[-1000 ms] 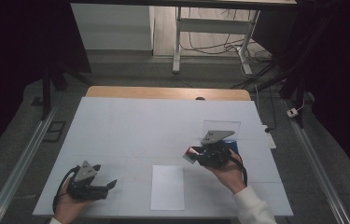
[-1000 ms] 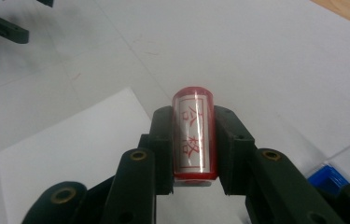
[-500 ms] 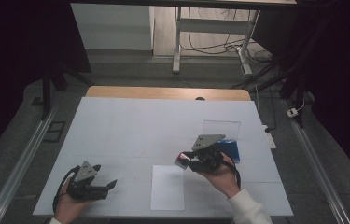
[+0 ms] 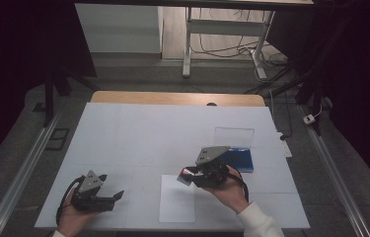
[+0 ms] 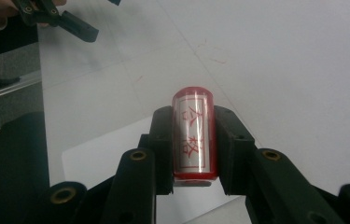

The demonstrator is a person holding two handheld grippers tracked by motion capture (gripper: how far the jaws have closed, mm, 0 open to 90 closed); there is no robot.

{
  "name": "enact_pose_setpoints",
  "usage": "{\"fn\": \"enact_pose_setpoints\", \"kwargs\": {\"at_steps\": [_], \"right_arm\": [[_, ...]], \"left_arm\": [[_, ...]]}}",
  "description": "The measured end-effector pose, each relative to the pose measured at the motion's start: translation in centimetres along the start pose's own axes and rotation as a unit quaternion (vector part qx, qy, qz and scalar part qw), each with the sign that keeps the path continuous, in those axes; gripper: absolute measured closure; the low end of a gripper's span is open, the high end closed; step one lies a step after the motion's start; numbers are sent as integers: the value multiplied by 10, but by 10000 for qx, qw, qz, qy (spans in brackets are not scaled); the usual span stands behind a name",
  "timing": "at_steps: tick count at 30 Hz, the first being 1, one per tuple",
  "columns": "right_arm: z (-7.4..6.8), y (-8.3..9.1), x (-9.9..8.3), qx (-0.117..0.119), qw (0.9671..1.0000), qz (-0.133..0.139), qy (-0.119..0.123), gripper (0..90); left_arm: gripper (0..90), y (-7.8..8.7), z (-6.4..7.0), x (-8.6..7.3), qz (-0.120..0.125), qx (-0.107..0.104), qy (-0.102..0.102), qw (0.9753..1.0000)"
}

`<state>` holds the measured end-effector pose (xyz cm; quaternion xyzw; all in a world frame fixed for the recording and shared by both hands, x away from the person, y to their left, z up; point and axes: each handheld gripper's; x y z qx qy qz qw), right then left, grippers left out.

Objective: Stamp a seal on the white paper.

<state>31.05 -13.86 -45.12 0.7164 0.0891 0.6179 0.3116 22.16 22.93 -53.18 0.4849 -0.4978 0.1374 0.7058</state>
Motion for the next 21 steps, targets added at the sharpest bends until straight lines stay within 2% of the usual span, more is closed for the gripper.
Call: {"fn": "enact_pose_setpoints", "kwargs": {"at_steps": [12,21], "right_arm": [[-13,-15,-1,189,9994,-209,191,698],[-17,-25,-5,227,9988,-347,257,698]], "left_arm": [[155,1,0,0,16,-5,29,10000],[155,2,1,-1,17,-4,10,10000]]}}
Point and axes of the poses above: each handheld gripper's, and its own axes: y roughly backward along the jaws, x roughly out of its top, z roughly to its right, and after that the axes turned 8 degrees about z, right-handed
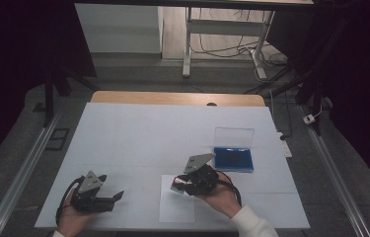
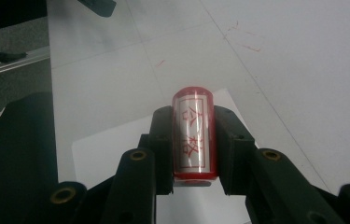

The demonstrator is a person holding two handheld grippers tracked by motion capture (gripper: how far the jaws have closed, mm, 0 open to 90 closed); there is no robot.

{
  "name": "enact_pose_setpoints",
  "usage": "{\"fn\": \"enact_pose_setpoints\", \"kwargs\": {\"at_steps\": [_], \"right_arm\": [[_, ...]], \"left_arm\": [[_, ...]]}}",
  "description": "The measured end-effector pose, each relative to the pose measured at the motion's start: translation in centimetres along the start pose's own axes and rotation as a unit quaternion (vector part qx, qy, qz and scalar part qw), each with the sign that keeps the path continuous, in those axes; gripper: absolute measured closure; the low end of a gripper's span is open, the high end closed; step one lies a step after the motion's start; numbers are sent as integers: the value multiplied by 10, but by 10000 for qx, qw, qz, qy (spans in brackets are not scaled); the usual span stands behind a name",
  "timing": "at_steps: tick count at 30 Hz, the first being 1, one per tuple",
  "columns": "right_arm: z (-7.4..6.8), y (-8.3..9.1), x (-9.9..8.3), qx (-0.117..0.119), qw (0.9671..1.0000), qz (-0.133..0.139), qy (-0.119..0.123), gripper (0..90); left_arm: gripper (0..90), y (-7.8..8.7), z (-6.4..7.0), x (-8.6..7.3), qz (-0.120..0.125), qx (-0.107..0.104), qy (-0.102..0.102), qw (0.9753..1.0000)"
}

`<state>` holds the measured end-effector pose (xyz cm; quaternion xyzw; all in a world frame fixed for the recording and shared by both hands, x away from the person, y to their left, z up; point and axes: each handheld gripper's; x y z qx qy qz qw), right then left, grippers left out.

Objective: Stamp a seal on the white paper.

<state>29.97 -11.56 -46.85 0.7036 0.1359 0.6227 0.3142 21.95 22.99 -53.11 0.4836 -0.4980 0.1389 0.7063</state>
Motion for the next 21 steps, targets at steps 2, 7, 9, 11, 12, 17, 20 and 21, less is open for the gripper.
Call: {"fn": "enact_pose_setpoints", "kwargs": {"at_steps": [2,7,9,11,12,17,20,21], "right_arm": [[-1,-2,0,-12,10000,-61,24,697],[-4,-7,-2,-2,9998,-146,101,698],[-5,-8,-2,-17,9998,-164,124,698],[-5,-9,-2,-22,9997,-195,140,698],[-5,-9,-3,-41,9997,-194,158,698],[-6,-13,-4,-55,9993,-297,220,697],[-7,-15,-5,-95,9989,-355,286,698],[-8,-15,-5,-108,9988,-363,297,698]], "left_arm": [[155,0,0,0,-2,-2,9,10000],[155,0,1,0,-14,-16,-3,10000],[155,0,1,0,-13,-17,-1,10000],[155,0,0,0,-12,-8,1,10000],[155,0,0,0,-9,-5,6,10000],[155,0,0,0,-13,-23,2,10000],[155,0,0,0,-15,-21,0,10000],[155,0,0,0,-16,-15,1,10000]]}}
Point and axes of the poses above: each handheld gripper's, and its own axes: y roughly backward along the jaws, x roughly out of its top, z roughly to its right, and after that the axes turned 8 degrees about z, right-handed
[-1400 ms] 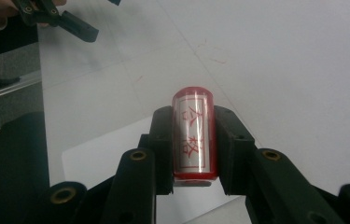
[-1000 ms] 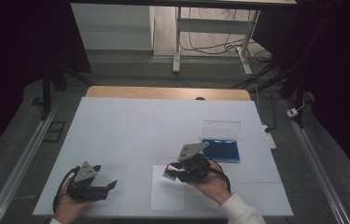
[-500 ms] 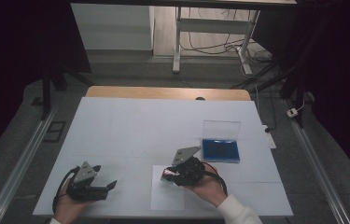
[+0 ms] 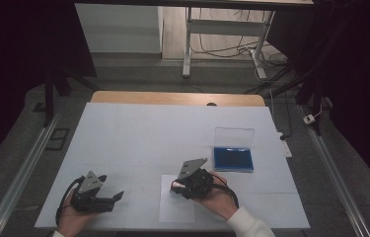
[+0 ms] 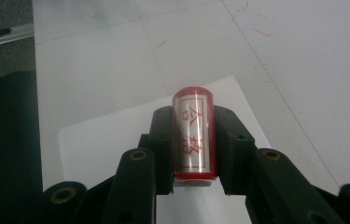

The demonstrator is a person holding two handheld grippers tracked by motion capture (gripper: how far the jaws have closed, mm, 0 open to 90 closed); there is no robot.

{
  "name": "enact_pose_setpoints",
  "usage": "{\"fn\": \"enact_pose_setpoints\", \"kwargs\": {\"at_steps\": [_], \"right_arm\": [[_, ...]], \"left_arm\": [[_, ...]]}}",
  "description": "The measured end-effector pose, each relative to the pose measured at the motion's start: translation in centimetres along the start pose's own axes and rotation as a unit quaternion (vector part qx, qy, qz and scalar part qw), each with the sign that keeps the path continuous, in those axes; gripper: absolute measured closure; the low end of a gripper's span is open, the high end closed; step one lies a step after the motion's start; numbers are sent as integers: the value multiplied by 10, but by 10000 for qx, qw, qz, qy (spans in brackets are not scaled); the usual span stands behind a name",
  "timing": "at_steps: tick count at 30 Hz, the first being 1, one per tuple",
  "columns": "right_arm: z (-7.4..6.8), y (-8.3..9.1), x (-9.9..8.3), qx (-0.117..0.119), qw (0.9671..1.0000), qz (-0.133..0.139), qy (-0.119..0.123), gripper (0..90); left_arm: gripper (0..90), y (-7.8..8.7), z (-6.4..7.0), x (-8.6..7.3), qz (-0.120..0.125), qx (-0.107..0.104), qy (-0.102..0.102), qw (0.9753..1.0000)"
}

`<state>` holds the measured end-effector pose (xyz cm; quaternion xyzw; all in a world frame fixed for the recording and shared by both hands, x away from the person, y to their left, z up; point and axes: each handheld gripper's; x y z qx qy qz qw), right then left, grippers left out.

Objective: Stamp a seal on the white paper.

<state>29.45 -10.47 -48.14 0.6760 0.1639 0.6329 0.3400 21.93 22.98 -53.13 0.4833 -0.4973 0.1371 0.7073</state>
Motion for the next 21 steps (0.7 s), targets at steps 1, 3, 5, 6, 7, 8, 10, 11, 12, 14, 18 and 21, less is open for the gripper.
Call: {"fn": "enact_pose_setpoints", "kwargs": {"at_steps": [1,3,5,6,7,8,10,11,12,14,18,21], "right_arm": [[0,-1,0,-14,10000,1,3,698],[-1,-2,-1,-10,10000,-23,29,698],[-2,-3,-1,-27,10000,-57,60,698],[-2,-4,-1,-25,9999,-75,75,698],[-2,-5,-1,-29,9999,-83,85,698],[-3,-5,-1,-37,9999,-100,97,698],[-3,-6,-1,-43,9999,-107,119,698],[-3,-6,-1,-43,9999,-113,121,697],[-3,-6,-2,-52,9998,-120,138,697],[-3,-7,-2,-78,9997,-154,155,698],[-4,-8,-2,-75,9997,-182,164,697],[-4,-9,-3,-83,9995,-223,208,698]], "left_arm": [[155,0,0,0,2,2,4,10000],[155,0,0,0,1,2,0,10000],[155,0,0,0,0,-7,3,10000],[155,0,0,0,-1,-8,0,10000],[155,0,0,0,0,-9,1,10000],[155,0,0,0,-1,-8,-2,10000],[155,0,0,0,6,-4,0,10000],[155,0,0,0,6,6,-2,10000],[155,0,0,0,5,7,-6,10000],[155,0,0,0,3,-6,-3,10000],[155,0,0,0,-3,-6,-3,10000],[155,0,0,0,-3,-5,-2,10000]]}}
Point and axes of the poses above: each handheld gripper's, and its own axes: y roughly backward along the jaws, x roughly out of its top, z roughly to its right, and after that the axes turned 8 degrees about z, right-handed
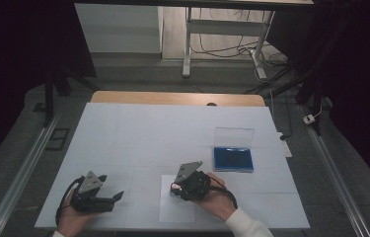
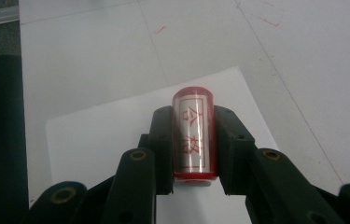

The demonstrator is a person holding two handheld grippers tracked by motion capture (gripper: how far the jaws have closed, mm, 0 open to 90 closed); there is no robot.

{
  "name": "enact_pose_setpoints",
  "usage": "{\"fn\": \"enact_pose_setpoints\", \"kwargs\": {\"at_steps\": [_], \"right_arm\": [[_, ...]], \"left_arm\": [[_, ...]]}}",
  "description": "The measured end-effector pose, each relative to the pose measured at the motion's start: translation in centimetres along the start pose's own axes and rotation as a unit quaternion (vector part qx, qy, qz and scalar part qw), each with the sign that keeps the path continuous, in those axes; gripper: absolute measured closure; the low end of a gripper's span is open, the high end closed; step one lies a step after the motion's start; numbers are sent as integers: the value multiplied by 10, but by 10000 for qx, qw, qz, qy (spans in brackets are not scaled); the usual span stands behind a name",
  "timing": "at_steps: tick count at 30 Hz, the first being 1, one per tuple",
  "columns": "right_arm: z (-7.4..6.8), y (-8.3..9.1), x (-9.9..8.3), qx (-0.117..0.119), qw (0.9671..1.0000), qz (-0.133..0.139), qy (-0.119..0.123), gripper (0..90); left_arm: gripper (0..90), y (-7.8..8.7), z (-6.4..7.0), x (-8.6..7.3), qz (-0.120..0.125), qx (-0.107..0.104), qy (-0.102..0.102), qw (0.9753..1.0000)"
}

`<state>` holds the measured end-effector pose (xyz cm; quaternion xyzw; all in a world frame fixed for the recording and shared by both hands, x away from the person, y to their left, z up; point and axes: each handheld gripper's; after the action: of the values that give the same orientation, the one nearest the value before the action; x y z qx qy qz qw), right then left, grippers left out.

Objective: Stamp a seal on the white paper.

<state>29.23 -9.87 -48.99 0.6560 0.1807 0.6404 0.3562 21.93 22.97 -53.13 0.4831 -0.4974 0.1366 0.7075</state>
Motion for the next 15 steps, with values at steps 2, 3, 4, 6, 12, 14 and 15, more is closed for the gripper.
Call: {"fn": "enact_pose_setpoints", "kwargs": {"at_steps": [2,3,4,6,12,14,15], "right_arm": [[0,-1,0,7,10000,-17,25,697],[0,-1,0,2,10000,-31,35,698],[0,-1,0,14,10000,-68,44,698],[-1,-2,-1,-5,10000,-60,19,698],[0,-4,-2,20,9999,-102,49,698],[0,-4,-2,9,9999,-115,58,698],[0,-4,-2,9,9999,-116,58,697]], "left_arm": [[155,0,0,0,0,1,-1,10000],[155,0,0,0,-1,8,-2,10000],[155,0,0,0,0,9,-4,10000],[155,0,0,0,7,17,-5,10000],[155,0,0,0,2,13,-4,10000],[155,0,0,0,10,18,-8,10000],[155,0,0,0,10,19,-9,10000]]}}
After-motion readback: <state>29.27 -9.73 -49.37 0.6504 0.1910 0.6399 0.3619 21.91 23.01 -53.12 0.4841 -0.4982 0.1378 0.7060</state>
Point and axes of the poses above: each handheld gripper's, and its own axes: y roughly backward along the jaws, x roughly out of its top, z roughly to its right, and after that the axes turned 8 degrees about z, right-handed
